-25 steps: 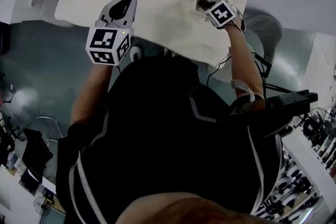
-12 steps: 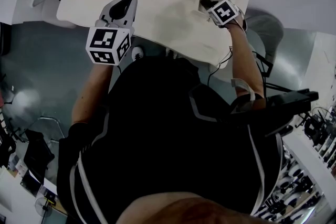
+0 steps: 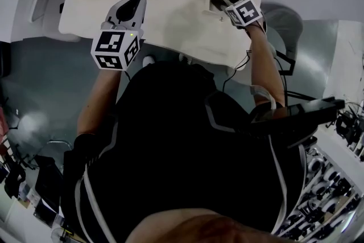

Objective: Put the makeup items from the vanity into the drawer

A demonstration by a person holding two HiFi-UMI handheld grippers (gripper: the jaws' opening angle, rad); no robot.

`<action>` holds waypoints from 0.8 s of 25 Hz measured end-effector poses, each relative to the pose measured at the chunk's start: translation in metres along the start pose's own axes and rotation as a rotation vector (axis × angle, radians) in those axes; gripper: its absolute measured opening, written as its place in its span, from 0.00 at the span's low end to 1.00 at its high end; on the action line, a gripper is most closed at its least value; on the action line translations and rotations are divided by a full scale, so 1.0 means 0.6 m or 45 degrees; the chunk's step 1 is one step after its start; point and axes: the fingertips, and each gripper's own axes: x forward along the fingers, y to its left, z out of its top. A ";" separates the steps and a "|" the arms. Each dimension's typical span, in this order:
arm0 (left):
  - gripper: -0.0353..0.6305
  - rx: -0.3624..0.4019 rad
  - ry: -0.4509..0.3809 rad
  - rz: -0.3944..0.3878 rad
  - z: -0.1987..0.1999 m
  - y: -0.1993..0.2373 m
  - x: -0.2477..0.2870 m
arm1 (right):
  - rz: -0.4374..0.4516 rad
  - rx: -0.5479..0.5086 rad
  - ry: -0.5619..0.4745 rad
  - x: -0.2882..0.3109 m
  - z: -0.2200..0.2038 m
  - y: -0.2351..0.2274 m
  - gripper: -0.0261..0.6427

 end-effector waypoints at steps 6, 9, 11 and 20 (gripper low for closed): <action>0.06 0.031 -0.057 -0.126 0.039 -0.015 0.002 | -0.072 0.181 -0.302 -0.103 0.055 0.006 0.29; 0.06 0.069 -0.119 -0.206 0.078 -0.029 0.010 | -0.124 0.327 -0.522 -0.176 0.090 -0.005 0.28; 0.06 0.099 -0.135 -0.249 0.097 -0.039 0.011 | -0.165 0.385 -0.658 -0.230 0.107 -0.007 0.28; 0.06 0.117 -0.214 -0.316 0.166 -0.041 0.006 | -0.321 0.443 -1.008 -0.408 0.158 0.014 0.24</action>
